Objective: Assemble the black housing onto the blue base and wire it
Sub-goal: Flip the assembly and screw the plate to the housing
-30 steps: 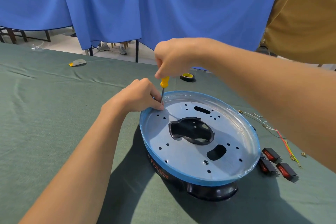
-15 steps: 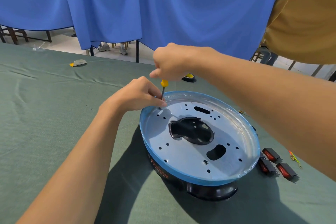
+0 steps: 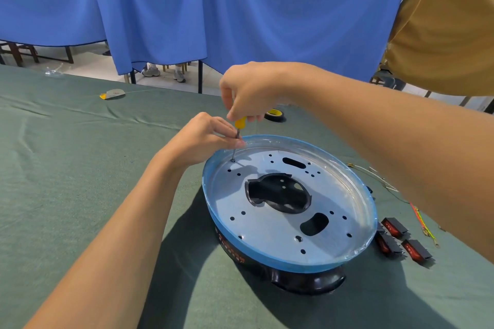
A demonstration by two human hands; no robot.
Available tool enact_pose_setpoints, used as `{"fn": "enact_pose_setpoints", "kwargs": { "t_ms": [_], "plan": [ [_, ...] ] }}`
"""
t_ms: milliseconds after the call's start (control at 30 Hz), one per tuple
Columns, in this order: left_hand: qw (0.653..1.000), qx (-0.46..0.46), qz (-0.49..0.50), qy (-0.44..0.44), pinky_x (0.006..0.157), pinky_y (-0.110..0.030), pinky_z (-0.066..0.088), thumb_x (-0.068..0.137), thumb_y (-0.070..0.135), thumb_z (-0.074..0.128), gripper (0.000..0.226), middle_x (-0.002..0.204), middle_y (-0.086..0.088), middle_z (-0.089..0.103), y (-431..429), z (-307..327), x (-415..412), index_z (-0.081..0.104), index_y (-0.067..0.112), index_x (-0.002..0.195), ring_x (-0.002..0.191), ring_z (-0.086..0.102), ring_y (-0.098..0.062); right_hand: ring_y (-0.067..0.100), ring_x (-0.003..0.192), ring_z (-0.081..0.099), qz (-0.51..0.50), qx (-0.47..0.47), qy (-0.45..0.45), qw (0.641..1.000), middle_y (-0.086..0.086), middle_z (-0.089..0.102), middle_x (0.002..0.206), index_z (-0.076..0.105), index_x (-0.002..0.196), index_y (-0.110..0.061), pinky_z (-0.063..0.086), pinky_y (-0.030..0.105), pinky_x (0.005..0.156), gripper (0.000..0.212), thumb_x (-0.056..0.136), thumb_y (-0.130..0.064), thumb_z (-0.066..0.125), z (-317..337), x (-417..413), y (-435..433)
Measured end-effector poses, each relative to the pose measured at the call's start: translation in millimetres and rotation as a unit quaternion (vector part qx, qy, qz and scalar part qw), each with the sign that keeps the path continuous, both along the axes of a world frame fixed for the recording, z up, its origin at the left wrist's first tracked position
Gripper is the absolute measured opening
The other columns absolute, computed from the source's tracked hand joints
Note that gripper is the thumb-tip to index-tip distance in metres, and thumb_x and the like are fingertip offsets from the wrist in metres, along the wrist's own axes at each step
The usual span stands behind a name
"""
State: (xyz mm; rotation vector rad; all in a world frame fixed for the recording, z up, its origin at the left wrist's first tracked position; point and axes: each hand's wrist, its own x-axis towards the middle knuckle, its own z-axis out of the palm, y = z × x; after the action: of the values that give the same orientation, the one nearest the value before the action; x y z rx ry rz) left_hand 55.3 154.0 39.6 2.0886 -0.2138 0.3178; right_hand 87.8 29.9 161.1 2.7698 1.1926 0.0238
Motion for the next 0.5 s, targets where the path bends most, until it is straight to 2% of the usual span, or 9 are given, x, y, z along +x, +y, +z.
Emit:
{"fn": "enact_pose_setpoints", "kwargs": {
  "t_ms": [67, 100, 200, 267, 333, 400, 500],
  "plan": [
    [1.0, 0.019, -0.008, 0.008, 0.088, -0.025, 0.047, 0.077, 0.016, 0.081, 0.006, 0.09, 0.005, 0.071, -0.1, 1.3, 0.1, 0.081, 0.022, 0.079, 0.088, 0.063, 0.0, 0.018, 0.064, 0.071, 0.009, 0.011, -0.014, 1.0, 0.004, 0.064, 0.078, 0.06, 0.083, -0.019, 0.057, 0.028, 0.056, 0.008, 0.089, -0.02, 0.064, -0.4, -1.0, -3.6],
    [1.0, 0.013, -0.003, 0.007, 0.088, -0.026, 0.047, 0.076, 0.018, 0.083, 0.007, 0.091, 0.006, 0.072, -0.7, 1.8, 0.5, 0.081, 0.024, 0.079, 0.089, 0.063, -0.002, 0.02, 0.063, 0.07, 0.007, 0.024, -0.024, 0.999, 0.004, 0.057, 0.078, 0.054, 0.078, -0.021, 0.056, 0.029, 0.056, 0.015, 0.09, -0.018, 0.063, -2.0, -0.8, -4.7],
    [0.999, -0.024, 0.031, -0.008, 0.076, -0.022, 0.049, 0.07, 0.024, 0.087, 0.009, 0.079, 0.01, 0.075, -3.4, 2.0, -0.4, 0.08, 0.029, 0.071, 0.076, 0.064, -0.002, 0.018, 0.05, 0.064, 0.001, 0.046, -0.045, 0.998, 0.002, 0.045, 0.071, 0.043, 0.068, -0.02, 0.045, 0.024, 0.046, 0.031, 0.094, -0.022, 0.059, -6.6, 1.2, -4.8],
    [0.998, -0.034, 0.045, -0.008, 0.078, -0.032, 0.054, 0.07, 0.022, 0.086, 0.011, 0.075, 0.007, 0.076, -3.2, 1.3, -1.7, 0.079, 0.03, 0.071, 0.072, 0.064, -0.005, 0.017, 0.044, 0.064, -0.003, 0.058, -0.04, 0.997, 0.004, 0.045, 0.067, 0.042, 0.066, -0.017, 0.043, 0.022, 0.046, 0.035, 0.096, -0.027, 0.056, -7.2, 2.8, -3.6],
    [0.999, -0.029, 0.041, -0.004, 0.089, -0.038, 0.055, 0.074, 0.017, 0.084, 0.017, 0.078, 0.007, 0.077, -0.6, 2.4, -3.2, 0.078, 0.033, 0.072, 0.079, 0.068, -0.007, 0.017, 0.051, 0.066, 0.002, 0.061, -0.023, 0.998, 0.004, 0.053, 0.066, 0.048, 0.071, -0.018, 0.046, 0.023, 0.048, 0.028, 0.093, -0.03, 0.059, -5.7, 2.5, -4.1],
    [0.999, -0.026, 0.021, 0.007, 0.096, -0.037, 0.053, 0.079, 0.013, 0.079, 0.02, 0.082, 0.008, 0.077, 2.0, 3.7, -4.2, 0.078, 0.033, 0.076, 0.085, 0.069, -0.006, 0.012, 0.06, 0.063, 0.019, 0.066, -0.01, 0.998, -0.001, 0.058, 0.07, 0.054, 0.075, -0.023, 0.043, 0.023, 0.047, 0.018, 0.087, -0.026, 0.066, -4.2, 2.6, -4.8],
    [0.999, -0.033, -0.007, 0.018, 0.094, -0.03, 0.053, 0.081, 0.012, 0.077, 0.019, 0.082, 0.009, 0.077, 0.2, 4.3, -5.4, 0.079, 0.031, 0.077, 0.08, 0.068, 0.001, 0.013, 0.071, 0.051, 0.034, 0.083, -0.044, 0.995, -0.004, 0.045, 0.077, 0.046, 0.07, -0.027, 0.033, 0.026, 0.048, 0.028, 0.085, -0.025, 0.069, -5.6, 3.8, -4.9]
  ]
}}
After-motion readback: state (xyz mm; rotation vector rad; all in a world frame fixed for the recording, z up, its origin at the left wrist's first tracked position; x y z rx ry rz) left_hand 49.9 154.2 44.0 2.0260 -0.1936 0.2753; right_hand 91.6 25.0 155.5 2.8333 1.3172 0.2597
